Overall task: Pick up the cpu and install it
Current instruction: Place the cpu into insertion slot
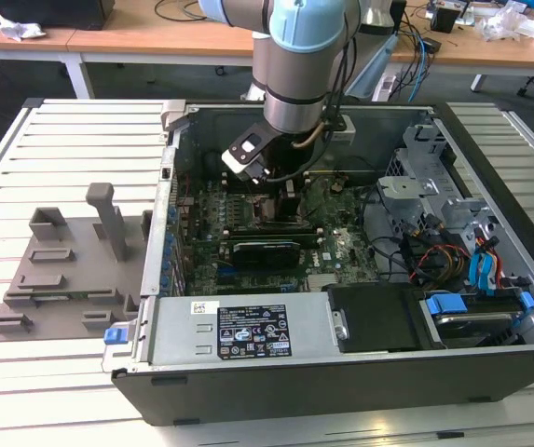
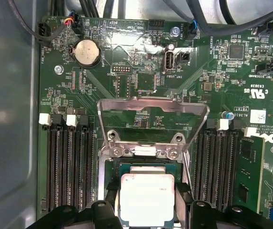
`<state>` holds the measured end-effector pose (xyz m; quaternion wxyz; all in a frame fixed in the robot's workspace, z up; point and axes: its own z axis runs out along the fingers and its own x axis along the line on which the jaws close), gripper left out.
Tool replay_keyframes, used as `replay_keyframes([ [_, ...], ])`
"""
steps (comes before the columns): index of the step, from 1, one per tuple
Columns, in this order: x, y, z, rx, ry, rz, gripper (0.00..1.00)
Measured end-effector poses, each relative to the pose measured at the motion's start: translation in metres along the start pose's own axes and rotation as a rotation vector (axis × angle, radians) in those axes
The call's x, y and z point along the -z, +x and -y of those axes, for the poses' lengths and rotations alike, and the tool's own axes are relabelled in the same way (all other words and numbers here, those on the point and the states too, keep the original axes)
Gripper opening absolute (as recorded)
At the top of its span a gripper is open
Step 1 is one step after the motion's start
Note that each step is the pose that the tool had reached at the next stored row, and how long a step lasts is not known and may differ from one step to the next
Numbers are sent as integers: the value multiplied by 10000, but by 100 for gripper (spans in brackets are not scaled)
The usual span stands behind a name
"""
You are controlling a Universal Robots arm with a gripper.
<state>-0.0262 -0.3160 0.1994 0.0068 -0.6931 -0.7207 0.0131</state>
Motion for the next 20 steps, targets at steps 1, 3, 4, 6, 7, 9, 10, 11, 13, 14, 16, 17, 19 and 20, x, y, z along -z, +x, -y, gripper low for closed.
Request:
replay_keyframes([
  [1,-4,8,-1,0,-1,-1,55],
  [3,-15,20,-1,-2,0,-2,55],
  [4,-24,21,-1,-16,1,0,55],
  [6,-36,21,0,-31,1,1,55],
  [7,-38,21,0,-32,0,-1,55],
  [9,-38,21,0,-32,0,-1,55],
  [10,-38,21,-1,-30,-3,-1,55],
  [11,-40,22,-1,-31,-8,-9,56],
  [13,-40,23,-1,-31,-4,-5,56],
  [14,-38,21,-1,-31,-2,0,62],
  [16,-37,17,0,-31,-1,2,62],
  [17,-37,12,0,-30,-1,1,62],
  [19,-37,2,0,-31,-1,0,62],
  [20,-37,-1,-1,-33,-1,0,62],
])
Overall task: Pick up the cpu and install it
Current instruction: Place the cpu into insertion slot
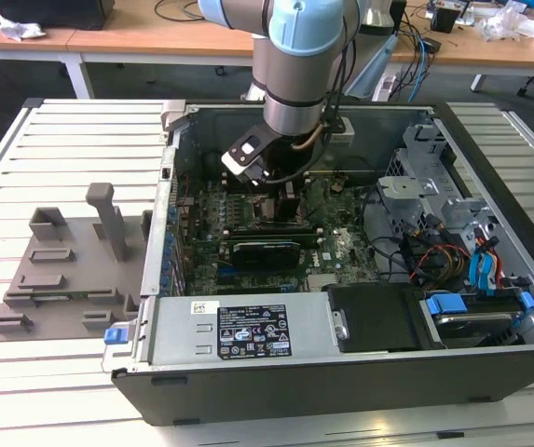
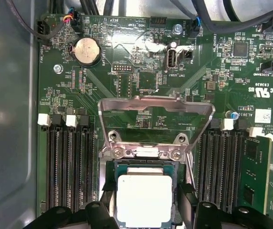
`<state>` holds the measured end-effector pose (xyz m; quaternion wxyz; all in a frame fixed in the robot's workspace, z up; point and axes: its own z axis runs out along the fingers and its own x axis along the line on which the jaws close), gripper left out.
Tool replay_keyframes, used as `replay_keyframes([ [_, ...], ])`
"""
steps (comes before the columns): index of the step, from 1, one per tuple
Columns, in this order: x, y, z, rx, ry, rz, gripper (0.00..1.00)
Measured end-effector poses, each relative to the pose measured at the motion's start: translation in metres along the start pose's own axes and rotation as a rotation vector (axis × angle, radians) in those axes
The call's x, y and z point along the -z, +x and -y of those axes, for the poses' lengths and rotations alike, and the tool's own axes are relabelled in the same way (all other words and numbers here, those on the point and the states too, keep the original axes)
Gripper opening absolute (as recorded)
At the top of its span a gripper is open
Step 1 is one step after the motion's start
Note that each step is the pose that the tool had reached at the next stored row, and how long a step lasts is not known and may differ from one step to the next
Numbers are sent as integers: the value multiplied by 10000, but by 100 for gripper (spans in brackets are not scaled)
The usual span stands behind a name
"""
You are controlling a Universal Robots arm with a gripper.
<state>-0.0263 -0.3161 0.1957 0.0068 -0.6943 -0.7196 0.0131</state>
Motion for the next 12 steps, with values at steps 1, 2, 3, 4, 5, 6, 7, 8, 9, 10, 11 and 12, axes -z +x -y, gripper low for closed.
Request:
replay_keyframes([
  [1,0,0,-2,0,0,0,62],
  [2,1,-2,-5,-1,0,-1,62],
  [3,1,-3,-8,-4,0,-1,62],
  [4,1,-3,-8,-6,0,0,62],
  [5,1,-2,-8,-5,0,-1,62],
  [6,8,0,-9,-3,-2,-2,62],
  [7,24,3,-9,-3,1,0,62],
  [8,44,4,-8,-3,0,-2,62],
  [9,77,4,-7,-4,0,-2,62],
  [10,91,15,-7,-7,0,-4,62],
  [11,103,29,-7,-5,2,-1,60],
  [12,109,36,-7,-5,1,-1,54],
])
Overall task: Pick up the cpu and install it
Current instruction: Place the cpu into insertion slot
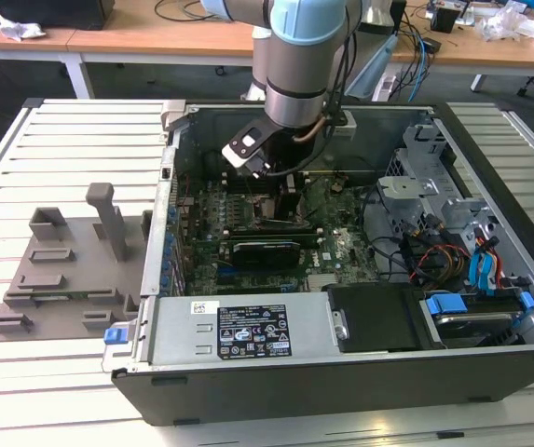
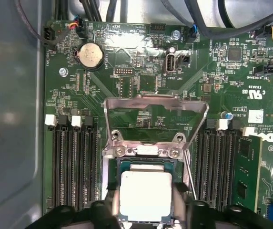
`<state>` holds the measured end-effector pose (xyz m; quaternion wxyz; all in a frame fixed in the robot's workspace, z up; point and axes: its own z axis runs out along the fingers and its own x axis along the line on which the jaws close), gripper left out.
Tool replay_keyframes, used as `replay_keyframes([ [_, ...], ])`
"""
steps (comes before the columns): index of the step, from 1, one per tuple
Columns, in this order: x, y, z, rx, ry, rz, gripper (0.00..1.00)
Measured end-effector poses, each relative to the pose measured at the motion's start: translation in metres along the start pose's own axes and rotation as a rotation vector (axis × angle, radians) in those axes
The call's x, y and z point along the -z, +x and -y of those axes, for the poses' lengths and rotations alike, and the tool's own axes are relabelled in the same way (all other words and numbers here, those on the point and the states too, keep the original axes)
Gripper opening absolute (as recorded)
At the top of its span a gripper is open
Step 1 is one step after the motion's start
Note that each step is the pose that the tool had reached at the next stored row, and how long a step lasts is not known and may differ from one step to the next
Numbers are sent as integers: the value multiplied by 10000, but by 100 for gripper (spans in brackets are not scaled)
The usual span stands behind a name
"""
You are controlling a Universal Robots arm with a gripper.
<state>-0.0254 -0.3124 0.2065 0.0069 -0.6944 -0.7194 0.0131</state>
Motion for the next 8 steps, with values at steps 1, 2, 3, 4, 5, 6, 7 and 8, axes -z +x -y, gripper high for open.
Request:
replay_keyframes([
  [1,4,7,-1,1,-1,0,54],
  [2,6,13,-1,2,0,0,42],
  [3,5,14,0,1,-1,-1,24],
  [4,6,14,-1,1,-1,0,18],
  [5,4,14,-1,1,0,0,11],
  [6,-3,15,-2,2,-2,-2,11],
  [7,-13,14,-1,0,6,5,11],
  [8,-20,13,0,0,9,7,11],
])
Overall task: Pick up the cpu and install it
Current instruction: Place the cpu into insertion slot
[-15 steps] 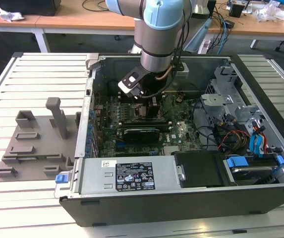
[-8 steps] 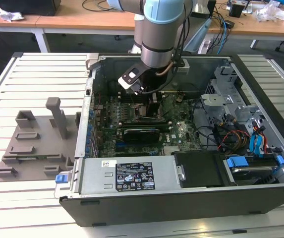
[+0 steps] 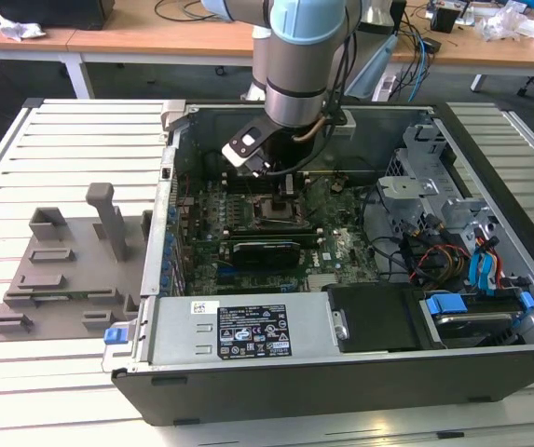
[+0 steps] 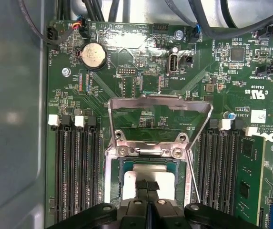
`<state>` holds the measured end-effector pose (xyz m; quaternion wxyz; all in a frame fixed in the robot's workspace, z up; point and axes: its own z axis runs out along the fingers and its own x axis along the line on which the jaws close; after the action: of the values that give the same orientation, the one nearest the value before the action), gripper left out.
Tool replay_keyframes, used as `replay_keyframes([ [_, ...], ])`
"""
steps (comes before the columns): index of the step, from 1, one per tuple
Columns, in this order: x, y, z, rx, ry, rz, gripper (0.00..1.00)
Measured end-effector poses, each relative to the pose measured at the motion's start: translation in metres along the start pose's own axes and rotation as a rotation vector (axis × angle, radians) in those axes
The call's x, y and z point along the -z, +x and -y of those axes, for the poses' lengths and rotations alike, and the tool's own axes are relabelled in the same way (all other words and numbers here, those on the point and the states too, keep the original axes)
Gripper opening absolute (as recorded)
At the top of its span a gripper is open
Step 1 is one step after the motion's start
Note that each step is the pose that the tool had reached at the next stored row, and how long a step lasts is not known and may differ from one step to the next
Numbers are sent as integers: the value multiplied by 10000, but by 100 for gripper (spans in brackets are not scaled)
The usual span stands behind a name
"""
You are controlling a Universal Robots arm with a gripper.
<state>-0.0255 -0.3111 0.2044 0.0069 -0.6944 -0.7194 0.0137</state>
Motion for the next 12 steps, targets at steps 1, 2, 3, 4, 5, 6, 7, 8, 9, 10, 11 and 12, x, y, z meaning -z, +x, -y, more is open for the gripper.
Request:
replay_keyframes([
  [1,-8,0,0,0,0,0,11],
  [2,-10,0,-1,1,-1,-3,11],
  [3,-12,1,-1,0,-3,-5,11],
  [4,-4,2,-1,0,-5,-8,11],
  [5,65,2,0,1,-7,-12,11],
  [6,128,0,2,1,-6,-9,11],
  [7,171,0,4,0,-5,-7,11],
  [8,211,-1,5,1,-4,-7,11],
  [9,300,-1,8,0,-5,-8,11],
  [10,342,-2,9,1,-5,-8,11],
  [11,407,-3,11,1,-5,-7,11],
  [12,446,-3,12,1,-5,-7,11],
])
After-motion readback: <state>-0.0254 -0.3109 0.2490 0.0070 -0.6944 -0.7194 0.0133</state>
